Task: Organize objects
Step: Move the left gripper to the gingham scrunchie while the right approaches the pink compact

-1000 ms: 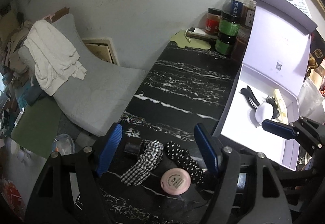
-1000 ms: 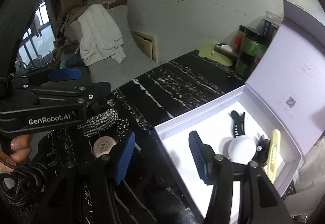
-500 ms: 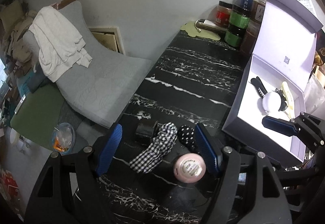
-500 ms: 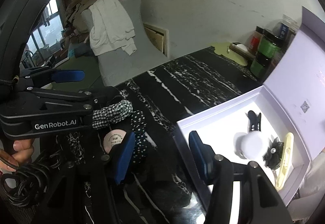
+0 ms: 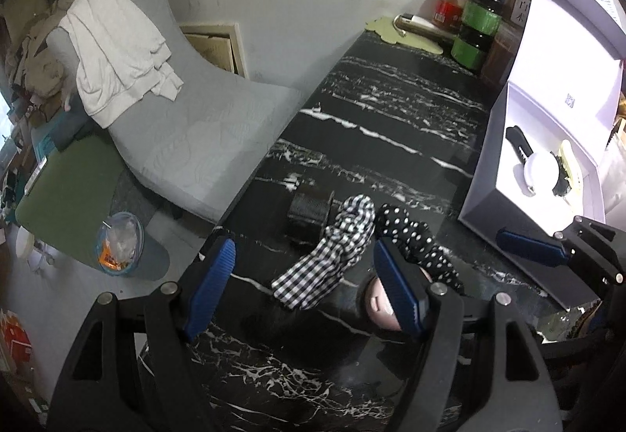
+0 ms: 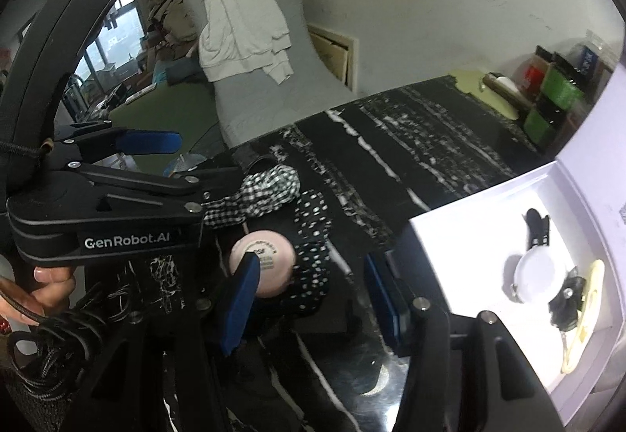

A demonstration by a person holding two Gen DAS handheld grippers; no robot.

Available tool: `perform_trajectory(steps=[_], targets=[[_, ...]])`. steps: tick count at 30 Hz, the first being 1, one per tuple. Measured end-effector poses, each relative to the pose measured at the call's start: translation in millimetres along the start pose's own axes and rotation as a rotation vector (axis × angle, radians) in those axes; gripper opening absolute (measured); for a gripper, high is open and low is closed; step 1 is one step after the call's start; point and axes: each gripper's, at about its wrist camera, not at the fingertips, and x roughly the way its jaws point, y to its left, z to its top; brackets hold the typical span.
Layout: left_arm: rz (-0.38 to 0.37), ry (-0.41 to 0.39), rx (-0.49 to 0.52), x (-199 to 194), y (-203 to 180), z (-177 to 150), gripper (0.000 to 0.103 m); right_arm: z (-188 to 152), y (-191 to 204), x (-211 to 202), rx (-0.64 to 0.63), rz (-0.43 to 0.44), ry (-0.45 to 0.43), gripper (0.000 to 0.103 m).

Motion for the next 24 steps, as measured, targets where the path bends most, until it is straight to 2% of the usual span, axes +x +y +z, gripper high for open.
perform_trajectory(steps=[9,24], targets=[[-0.006,0.038,0.002,17,6,-10,0.073,-4,6,18,-0.002,0.029,0.027,0.056],[-0.057,0.078,-0.004,41,7,-16,0.073,-7,0,32,0.026,0.045,0.043,0.056]])
